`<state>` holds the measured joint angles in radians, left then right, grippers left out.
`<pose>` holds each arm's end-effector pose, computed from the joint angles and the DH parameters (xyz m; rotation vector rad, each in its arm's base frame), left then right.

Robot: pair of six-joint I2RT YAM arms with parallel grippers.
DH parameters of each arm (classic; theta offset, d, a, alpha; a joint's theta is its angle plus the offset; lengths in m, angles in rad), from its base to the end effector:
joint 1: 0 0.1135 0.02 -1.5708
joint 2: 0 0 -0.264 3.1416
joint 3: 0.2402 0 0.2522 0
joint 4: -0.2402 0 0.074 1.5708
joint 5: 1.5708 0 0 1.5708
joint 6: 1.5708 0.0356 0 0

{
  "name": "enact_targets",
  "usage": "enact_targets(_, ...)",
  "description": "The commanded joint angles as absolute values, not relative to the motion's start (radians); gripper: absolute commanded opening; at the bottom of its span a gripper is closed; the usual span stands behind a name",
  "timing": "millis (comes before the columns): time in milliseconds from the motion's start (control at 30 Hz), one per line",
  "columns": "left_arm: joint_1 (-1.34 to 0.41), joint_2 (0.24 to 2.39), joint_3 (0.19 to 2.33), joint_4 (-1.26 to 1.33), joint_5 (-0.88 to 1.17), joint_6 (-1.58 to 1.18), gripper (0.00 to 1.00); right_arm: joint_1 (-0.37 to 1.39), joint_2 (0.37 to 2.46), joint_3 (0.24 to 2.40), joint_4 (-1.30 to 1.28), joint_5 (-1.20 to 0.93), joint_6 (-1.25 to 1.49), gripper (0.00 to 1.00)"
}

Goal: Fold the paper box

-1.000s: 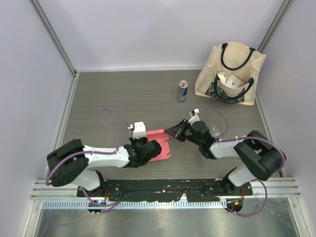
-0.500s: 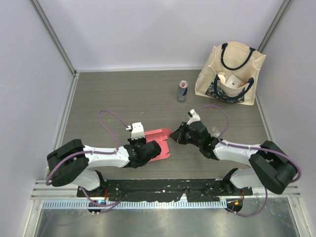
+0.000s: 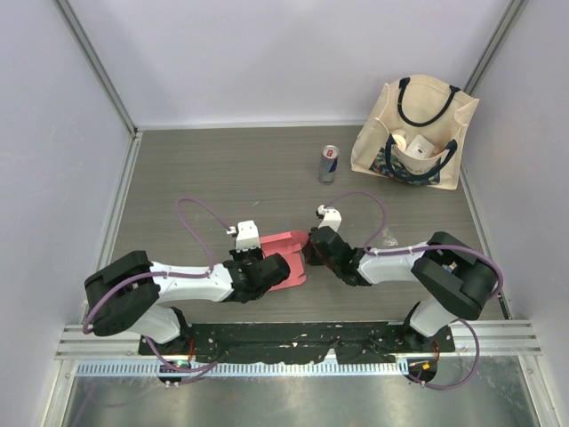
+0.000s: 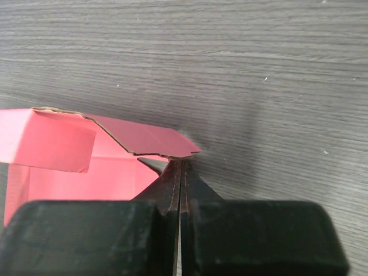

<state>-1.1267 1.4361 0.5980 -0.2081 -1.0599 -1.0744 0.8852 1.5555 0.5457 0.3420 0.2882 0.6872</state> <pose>0.1306 -0.2023 0.1540 -0.2600 1.9913 0.0518 0.1864 0.2119 0.1350 -0.0650 2.2610 0.5429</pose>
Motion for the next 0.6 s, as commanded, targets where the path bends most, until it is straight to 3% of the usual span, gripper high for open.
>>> enact_targets(0,-1.131,1.439,0.615,-0.203,-1.127,-1.098,0.00,0.896,1.588,0.574,0.342,0.411,0.683,0.01)
enact_targets(567,-1.132,1.437,0.612,-0.190,-1.124,-1.095,0.00,0.977,1.627,0.595,0.542,0.330,0.692,0.01)
